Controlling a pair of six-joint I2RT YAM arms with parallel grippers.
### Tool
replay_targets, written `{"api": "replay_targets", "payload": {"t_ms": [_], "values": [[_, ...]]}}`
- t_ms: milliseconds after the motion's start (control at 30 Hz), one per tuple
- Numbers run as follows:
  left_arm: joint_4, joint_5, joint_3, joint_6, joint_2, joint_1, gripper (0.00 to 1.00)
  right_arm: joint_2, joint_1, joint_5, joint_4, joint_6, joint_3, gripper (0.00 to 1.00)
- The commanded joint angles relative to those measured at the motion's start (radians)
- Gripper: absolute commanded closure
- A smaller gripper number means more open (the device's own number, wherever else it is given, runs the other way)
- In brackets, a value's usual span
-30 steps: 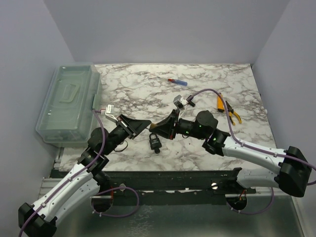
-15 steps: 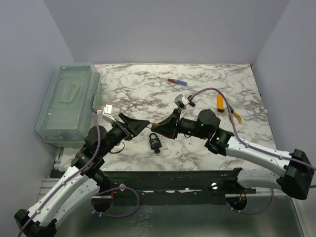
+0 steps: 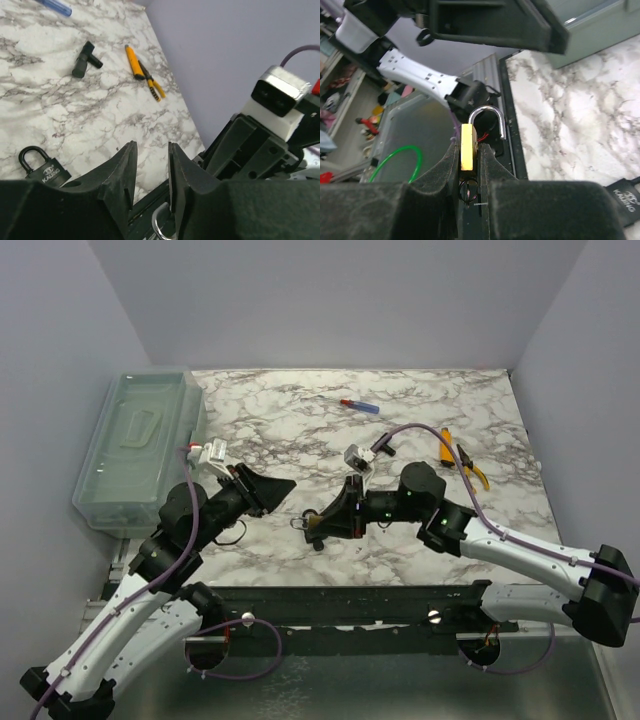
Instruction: Unlock with the key
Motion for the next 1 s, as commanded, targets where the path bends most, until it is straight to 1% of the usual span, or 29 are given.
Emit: {"api": "replay_targets", "payload": {"t_ms": [0, 100, 233, 433, 667, 967], "values": [[-0.023, 0.13, 0.015, 0.081, 0.027, 0.001, 0.67, 0.014, 0.001, -0.156, 0.057, 0.052, 0.058, 1.0], [-0.013, 0.182, 0.008, 0.093, 0.033, 0.001, 0.75, 0.021, 0.001, -0.173, 0.086, 0.063, 0.063, 1.0], [-0.003, 0.241, -0.013, 0.096, 0.045, 0.001, 0.81, 0.034, 0.001, -0.167, 0.124, 0.072, 0.066, 1.0], [0.021, 0.298, -0.041, 0.09, 0.032, 0.001, 0.82, 0.066, 0.001, -0.153, 0.149, 0.079, 0.082, 1.0], [0.031, 0.348, -0.071, 0.058, 0.01, 0.001, 0.82, 0.054, 0.001, -0.115, 0.153, 0.062, 0.086, 1.0], [0.028, 0.357, -0.103, 0.003, -0.059, 0.001, 0.82, 0.064, 0.001, -0.1, 0.166, 0.055, 0.093, 1.0]]}}
